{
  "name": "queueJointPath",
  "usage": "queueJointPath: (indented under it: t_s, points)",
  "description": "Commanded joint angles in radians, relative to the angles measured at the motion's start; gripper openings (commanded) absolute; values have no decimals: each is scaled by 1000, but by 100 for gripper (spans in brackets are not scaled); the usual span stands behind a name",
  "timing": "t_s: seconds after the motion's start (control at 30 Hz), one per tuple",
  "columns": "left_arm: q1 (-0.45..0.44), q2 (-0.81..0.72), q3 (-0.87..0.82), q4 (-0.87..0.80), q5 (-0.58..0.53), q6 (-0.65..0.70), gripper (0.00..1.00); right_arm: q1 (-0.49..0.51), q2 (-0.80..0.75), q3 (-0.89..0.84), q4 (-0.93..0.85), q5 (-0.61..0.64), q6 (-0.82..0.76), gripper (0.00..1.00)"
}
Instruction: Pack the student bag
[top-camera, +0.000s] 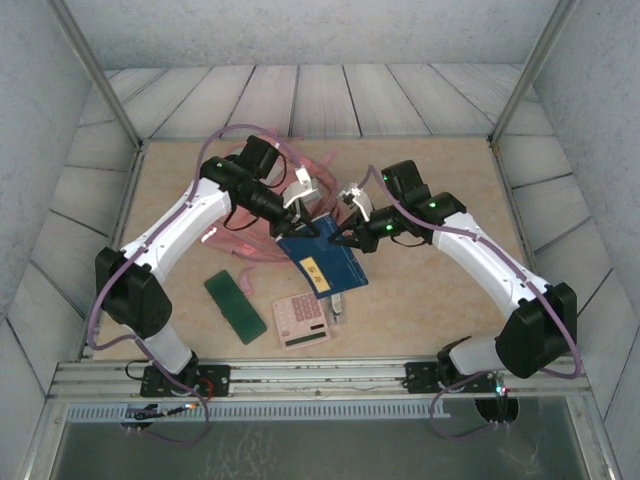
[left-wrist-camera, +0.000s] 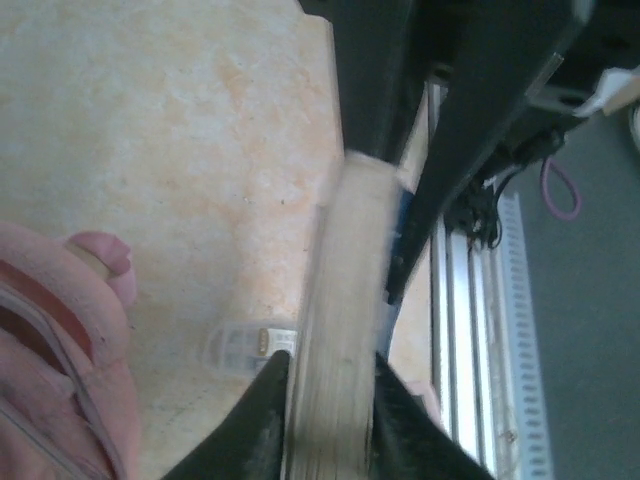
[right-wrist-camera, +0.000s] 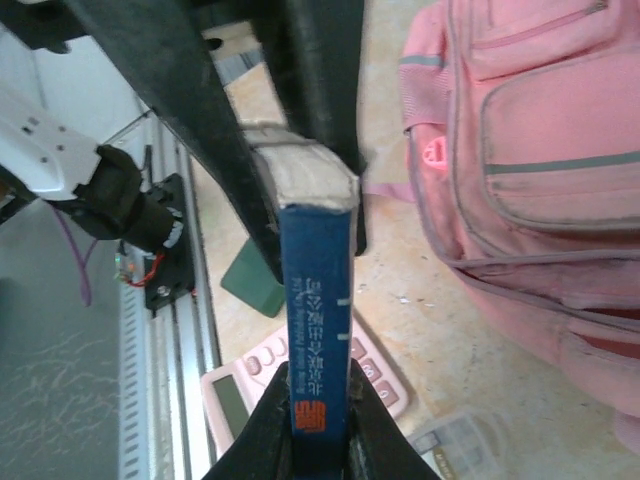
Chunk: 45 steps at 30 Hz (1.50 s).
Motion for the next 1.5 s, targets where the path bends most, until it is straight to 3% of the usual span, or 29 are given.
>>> queueJointPath:
  t_s: [0.0, 0.07, 0.1, 0.2, 0.27, 0.37, 0.5, 0.6, 0.7, 0.93, 1.13, 1.47]
  points:
    - [0, -5, 31, -20, -45, -43, 6, 0, -29, -10, 71, 64, 38, 0]
    - [2, -10, 31, -3, -45, -63, 1, -1, -40, -19, 86, 79, 53, 0]
    - [4, -14, 30, 9, -42, -75, 0, -2, -49, -27, 101, 92, 69, 14]
    - [19, -28, 15, 53, -38, -126, 0, -5, -79, -50, 132, 134, 111, 41]
    - [39, -42, -1, 100, -35, -184, 0, -13, -114, -87, 175, 167, 150, 45]
    - [86, -77, -43, 203, 4, -299, 0, -37, -180, -161, 264, 221, 227, 66]
    - [152, -171, -180, 466, 106, -511, 0, -102, -250, -219, 355, 242, 325, 83]
    - [191, -268, -344, 797, 125, -753, 0, -179, -270, -251, 423, 198, 403, 89]
    - [231, -334, -436, 1002, 135, -926, 0, -259, -268, -296, 524, 72, 486, 91]
    - [248, -367, -472, 1075, 70, -1075, 0, -267, -244, -437, 945, -178, 701, 86]
    - [250, -337, -514, 1349, 115, -1297, 0, -246, -214, -460, 1075, -190, 762, 83]
    - [250, -311, -505, 1372, 191, -1347, 0, -210, -127, -420, 1247, -212, 853, 71]
